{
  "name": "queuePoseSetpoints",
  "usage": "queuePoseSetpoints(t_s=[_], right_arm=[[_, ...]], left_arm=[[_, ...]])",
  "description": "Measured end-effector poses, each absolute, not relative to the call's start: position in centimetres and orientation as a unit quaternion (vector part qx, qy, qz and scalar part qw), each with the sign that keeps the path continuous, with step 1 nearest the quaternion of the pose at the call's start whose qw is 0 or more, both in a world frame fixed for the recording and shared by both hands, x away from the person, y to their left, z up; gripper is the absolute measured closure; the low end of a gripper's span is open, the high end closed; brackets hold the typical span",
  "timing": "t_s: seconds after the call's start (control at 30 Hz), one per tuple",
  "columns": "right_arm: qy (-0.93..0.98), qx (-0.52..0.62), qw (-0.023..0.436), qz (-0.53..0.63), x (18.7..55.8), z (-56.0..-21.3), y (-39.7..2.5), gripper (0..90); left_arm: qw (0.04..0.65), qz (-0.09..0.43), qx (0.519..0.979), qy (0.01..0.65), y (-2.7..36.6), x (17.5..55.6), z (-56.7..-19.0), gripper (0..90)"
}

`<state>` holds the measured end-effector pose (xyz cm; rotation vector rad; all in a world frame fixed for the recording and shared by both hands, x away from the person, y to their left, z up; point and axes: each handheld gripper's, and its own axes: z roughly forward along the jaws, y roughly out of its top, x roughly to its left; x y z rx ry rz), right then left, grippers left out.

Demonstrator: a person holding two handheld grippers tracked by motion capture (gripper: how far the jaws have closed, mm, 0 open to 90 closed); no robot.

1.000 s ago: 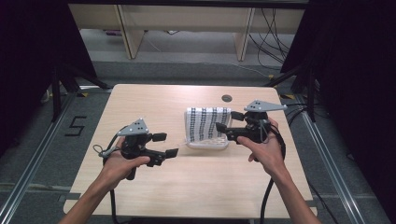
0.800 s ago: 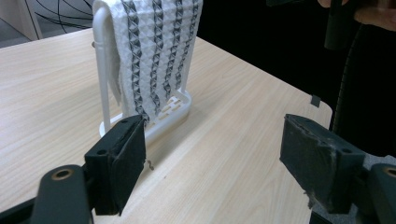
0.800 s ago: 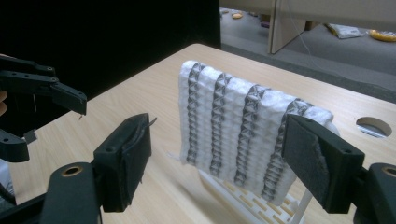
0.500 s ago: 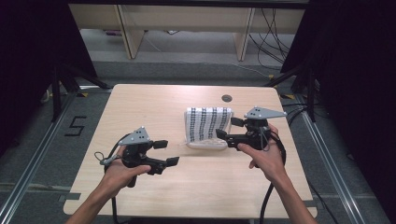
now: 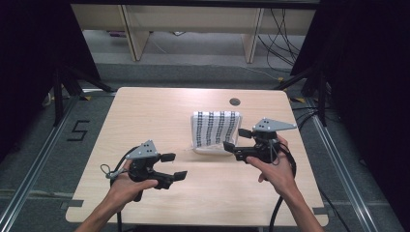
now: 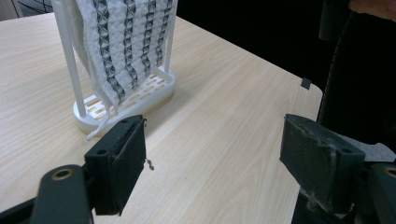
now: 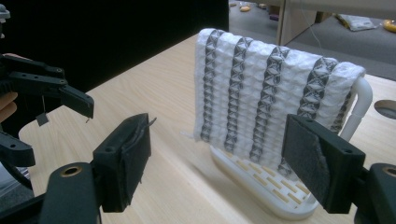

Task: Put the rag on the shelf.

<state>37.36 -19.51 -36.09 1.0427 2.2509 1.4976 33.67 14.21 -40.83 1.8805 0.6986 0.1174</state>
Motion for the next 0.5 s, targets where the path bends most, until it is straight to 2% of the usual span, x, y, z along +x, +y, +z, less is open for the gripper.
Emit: queuePoseSetpoints(t_s=[0.03,0.47,0.5], right_arm=[[0.776,0.347,0.134,0.510,37.4,-36.2,-19.6,24.9],[0.774,0.363,0.103,0.509,36.1,-37.7,-19.5,24.9],[0.779,0.350,0.112,0.508,36.2,-38.0,-19.6,24.8]], left_arm=[[0.538,0.045,0.790,0.291,14.2,33.7,-41.0,21.9],[0.531,0.049,0.791,0.301,14.7,33.1,-42.7,21.9],[0.530,0.047,0.791,0.303,14.7,33.0,-42.8,21.9]])
